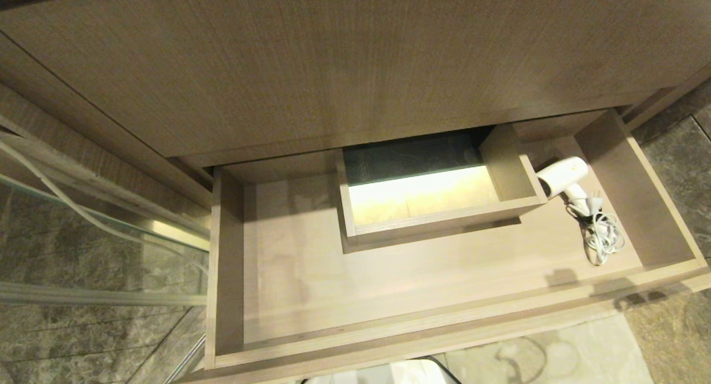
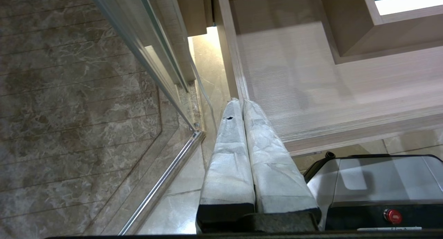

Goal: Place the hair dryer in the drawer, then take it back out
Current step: Close the drawer

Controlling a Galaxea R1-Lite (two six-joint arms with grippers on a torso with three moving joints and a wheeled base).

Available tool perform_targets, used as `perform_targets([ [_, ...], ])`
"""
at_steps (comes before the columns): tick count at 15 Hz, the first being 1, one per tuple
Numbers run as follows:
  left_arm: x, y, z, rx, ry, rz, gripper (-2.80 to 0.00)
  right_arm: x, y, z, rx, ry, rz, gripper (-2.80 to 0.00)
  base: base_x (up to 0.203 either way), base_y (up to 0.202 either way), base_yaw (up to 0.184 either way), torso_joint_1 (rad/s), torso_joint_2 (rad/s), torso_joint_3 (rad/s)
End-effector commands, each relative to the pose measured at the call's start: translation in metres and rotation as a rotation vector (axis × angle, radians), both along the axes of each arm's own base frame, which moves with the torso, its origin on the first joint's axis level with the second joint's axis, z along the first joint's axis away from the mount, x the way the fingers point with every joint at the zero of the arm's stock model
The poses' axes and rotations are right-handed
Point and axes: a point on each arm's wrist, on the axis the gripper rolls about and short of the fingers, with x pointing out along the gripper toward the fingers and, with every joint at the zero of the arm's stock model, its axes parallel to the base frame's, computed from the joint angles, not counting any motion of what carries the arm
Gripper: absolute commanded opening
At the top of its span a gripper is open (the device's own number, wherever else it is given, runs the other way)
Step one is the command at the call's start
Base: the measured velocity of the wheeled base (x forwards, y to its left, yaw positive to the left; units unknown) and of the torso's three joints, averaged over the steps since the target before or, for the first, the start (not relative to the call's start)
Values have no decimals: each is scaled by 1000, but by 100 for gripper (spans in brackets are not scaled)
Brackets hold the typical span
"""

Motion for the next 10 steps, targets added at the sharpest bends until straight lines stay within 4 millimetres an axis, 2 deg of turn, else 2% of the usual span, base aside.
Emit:
perform_targets([
  [1, 0, 0, 0, -1, 0, 1, -280, -36, 14, -30, 26, 114, -14, -280, 0, 0, 0, 0, 0, 0],
  [2, 0, 0, 0, -1, 0, 1, -280, -40, 15, -43, 42, 167, -16, -280, 0, 0, 0, 0, 0, 0],
  [4, 0, 0, 0, -1, 1, 1, -280, -35, 14, -59, 72, 252, -15, -280, 0, 0, 0, 0, 0, 0],
  [10, 0, 0, 0, -1, 1, 1, -280, 15, 1, -92, 107, 360, 30, -280, 0, 0, 0, 0, 0, 0],
])
